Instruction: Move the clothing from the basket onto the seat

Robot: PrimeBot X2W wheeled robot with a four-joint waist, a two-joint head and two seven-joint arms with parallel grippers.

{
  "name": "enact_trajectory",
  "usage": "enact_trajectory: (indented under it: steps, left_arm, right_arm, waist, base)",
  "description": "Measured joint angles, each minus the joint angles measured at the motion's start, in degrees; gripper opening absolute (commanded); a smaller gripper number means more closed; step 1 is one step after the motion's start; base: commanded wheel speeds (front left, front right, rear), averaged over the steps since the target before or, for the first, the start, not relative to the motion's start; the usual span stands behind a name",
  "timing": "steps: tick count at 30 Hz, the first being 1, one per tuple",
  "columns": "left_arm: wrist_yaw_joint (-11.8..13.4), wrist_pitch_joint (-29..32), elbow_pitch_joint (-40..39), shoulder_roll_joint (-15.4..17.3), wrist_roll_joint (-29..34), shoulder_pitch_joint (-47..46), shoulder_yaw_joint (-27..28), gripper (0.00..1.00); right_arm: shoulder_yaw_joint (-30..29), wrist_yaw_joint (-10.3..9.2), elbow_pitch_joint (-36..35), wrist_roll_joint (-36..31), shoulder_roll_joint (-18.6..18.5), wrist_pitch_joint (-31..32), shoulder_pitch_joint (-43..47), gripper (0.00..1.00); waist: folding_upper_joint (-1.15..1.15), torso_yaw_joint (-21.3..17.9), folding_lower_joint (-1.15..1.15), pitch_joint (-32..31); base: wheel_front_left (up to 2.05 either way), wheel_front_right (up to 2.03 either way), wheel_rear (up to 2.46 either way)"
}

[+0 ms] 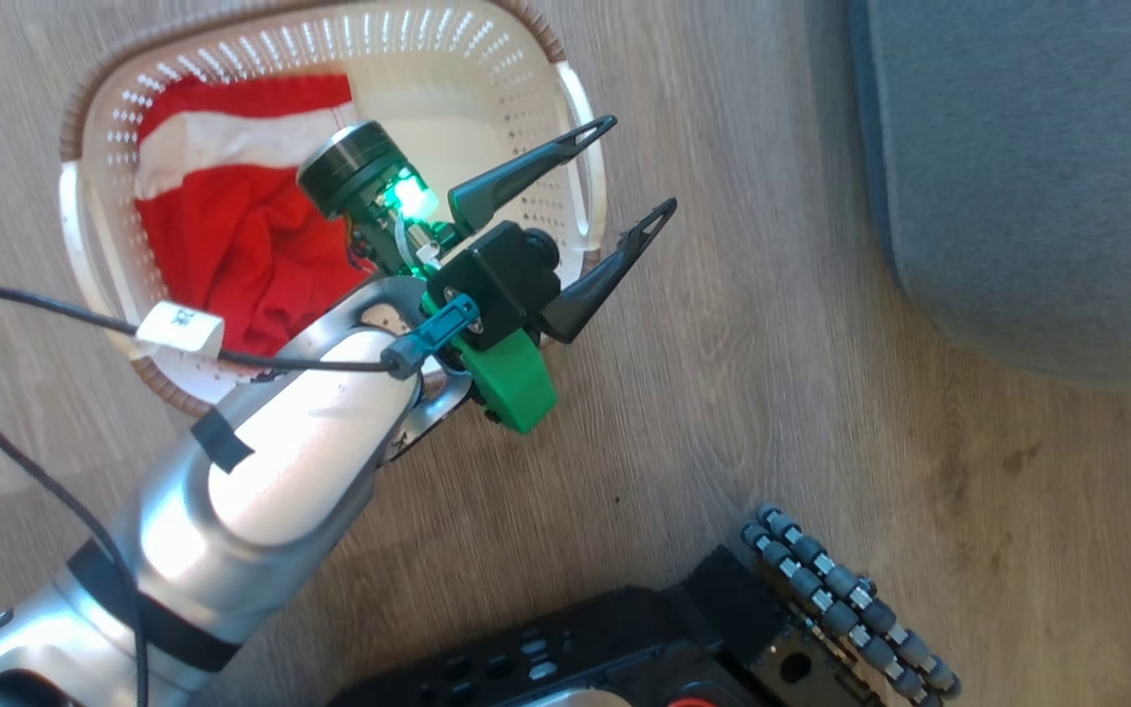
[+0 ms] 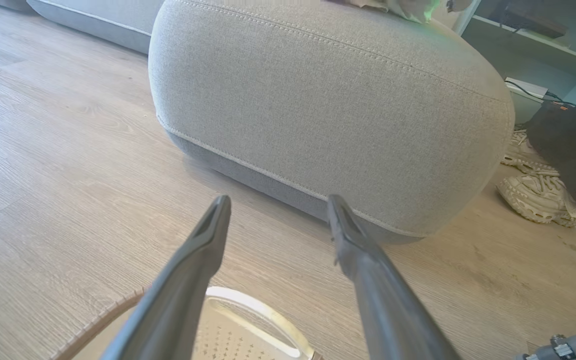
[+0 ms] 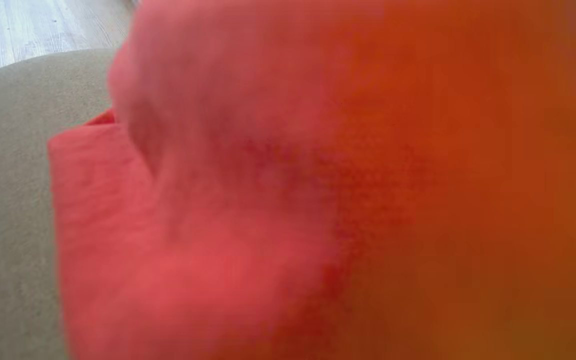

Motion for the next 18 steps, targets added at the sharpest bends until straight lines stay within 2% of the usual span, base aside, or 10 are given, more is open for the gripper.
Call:
enact_trajectory:
  steps: [8,13,18]
  left_arm:
    - [0.11,-0.21,0.96,-1.66,-1.13,1.37,0.78,1.00]
    - [0.49,-0.43,0.60,-2.91,-1.47,4.60,3.21,1.00]
    - [0.76,-0.43,0.40,-3.91,-1.49,8.81,7.55,1.00]
  right_arm:
    - [6.66,0.00,-6.08,5.63,0.81,-0.01,12.51,1.00]
    - [10.91,0.00,-10.62,7.73,1.26,-0.01,19.97,1.00]
    - [15.28,0.00,-18.16,8.98,1.47,-0.01,25.18,1.00]
  waist:
    - [0.00,0.21,0.00,-4.85]
    - [0.00,1.15,0.00,-8.84]
    - [0.00,2.43,0.00,-13.60]
  base:
    - [0.00,0.00,0.00]
    - [0.00,0.00,0.00]
    - [0.00,0.00,0.00]
